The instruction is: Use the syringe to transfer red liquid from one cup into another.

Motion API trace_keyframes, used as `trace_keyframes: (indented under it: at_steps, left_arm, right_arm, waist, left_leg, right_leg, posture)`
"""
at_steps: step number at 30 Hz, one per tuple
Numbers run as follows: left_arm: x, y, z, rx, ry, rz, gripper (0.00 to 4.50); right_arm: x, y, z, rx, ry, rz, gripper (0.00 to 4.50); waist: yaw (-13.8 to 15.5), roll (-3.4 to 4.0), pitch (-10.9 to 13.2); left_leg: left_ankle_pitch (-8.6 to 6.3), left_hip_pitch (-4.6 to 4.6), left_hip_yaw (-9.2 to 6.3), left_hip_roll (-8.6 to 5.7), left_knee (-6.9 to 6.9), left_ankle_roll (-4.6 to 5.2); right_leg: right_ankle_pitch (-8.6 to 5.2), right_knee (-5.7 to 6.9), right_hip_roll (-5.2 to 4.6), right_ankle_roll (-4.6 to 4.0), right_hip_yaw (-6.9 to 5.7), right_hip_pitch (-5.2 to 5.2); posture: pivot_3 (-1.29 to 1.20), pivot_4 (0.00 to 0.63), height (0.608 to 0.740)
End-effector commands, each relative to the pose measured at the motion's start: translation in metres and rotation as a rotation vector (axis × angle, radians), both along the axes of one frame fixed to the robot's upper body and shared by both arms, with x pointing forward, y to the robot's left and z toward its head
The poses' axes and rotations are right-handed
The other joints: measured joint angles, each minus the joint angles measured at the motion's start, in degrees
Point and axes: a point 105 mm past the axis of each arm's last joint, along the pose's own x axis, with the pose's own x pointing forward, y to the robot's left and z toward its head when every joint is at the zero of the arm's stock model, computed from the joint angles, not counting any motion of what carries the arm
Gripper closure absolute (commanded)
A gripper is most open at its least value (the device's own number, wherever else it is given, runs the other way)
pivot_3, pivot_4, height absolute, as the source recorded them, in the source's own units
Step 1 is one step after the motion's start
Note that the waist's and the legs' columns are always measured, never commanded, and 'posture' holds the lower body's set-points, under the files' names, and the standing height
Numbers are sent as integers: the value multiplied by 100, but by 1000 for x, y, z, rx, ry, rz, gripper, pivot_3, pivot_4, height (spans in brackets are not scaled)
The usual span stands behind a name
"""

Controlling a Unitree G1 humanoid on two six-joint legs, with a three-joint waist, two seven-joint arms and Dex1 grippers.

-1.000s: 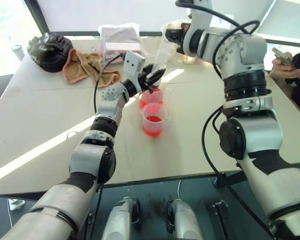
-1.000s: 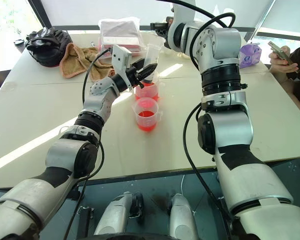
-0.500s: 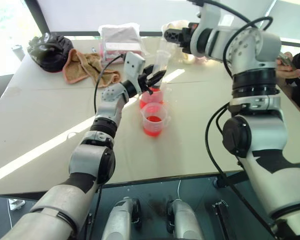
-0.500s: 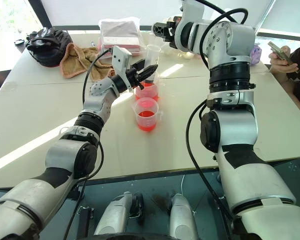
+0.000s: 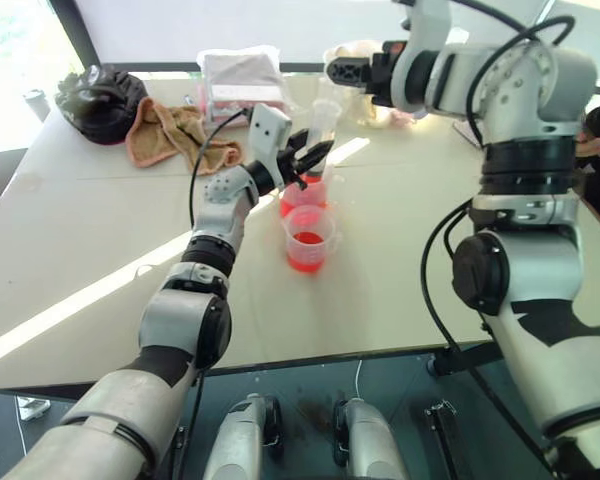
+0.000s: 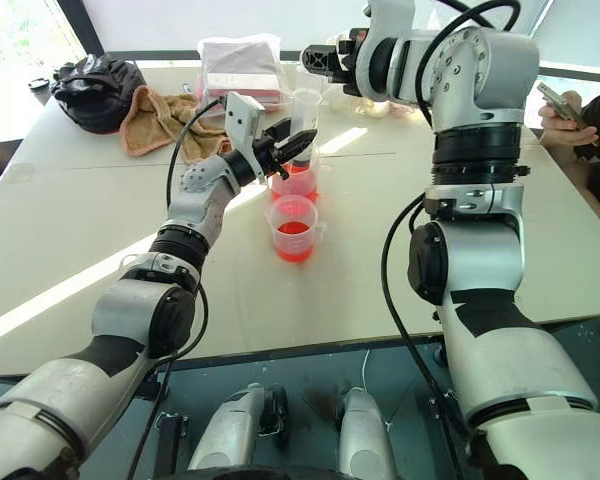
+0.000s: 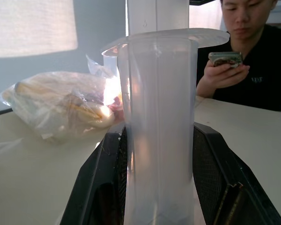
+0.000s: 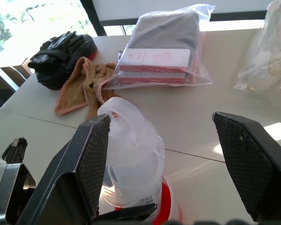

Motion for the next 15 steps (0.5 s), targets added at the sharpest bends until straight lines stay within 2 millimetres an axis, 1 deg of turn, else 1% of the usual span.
trace_keyframes:
  at_steps: [1, 4, 7, 9, 12, 15]
  left_arm:
    - [-2, -12, -13, 38, 47, -26, 3131]
    - [-2, -12, -13, 37, 47, -25, 3131]
    - [-1, -10, -8, 22, 39, -17, 3131]
    - [0, -9, -6, 10, 36, -12, 3131]
    - [1, -5, 3, -17, 23, -6, 3131]
    - [0, -4, 16, -58, 12, -26, 3131]
  right_arm:
    - [-14, -3, 20, -10, -77, 37, 865]
    - [-17, -9, 20, -19, -81, 41, 865]
    - [-38, -20, 24, -16, -108, 112, 865]
    - [-48, -23, 26, 4, -119, 147, 865]
    - [-59, -23, 24, 16, -131, 190, 865]
    - [-65, -25, 17, 22, -128, 198, 865]
  waist:
    - [11, 0, 0]
    - [18, 0, 0]
    - [31, 0, 0]
    - [14, 0, 0]
    - [4, 0, 0]
    - [13, 0, 0]
  left_leg:
    - [0, 0, 0, 0, 0, 0]
    - [0, 0, 0, -1, 0, 1]
    - [-1, -1, -2, -1, 0, 1]
    - [-1, -3, -2, -1, 0, 2]
    - [-1, -3, -3, 1, 0, 2]
    - [-1, -2, -4, 2, 1, 2]
  right_leg:
    - [0, 0, 0, 0, 0, 0]
    - [0, -4, -2, -1, 0, 2]
    - [1, -5, -3, -1, -1, 1]
    - [1, -6, -5, -2, -1, 1]
    - [1, -5, -4, -2, -1, 0]
    - [1, -5, -3, -2, -1, 1]
  posture:
    - [0, 150, 740]
    - [0, 150, 740]
    - [0, 150, 740]
    - [0, 150, 740]
    - [0, 150, 740]
    - [0, 150, 740]
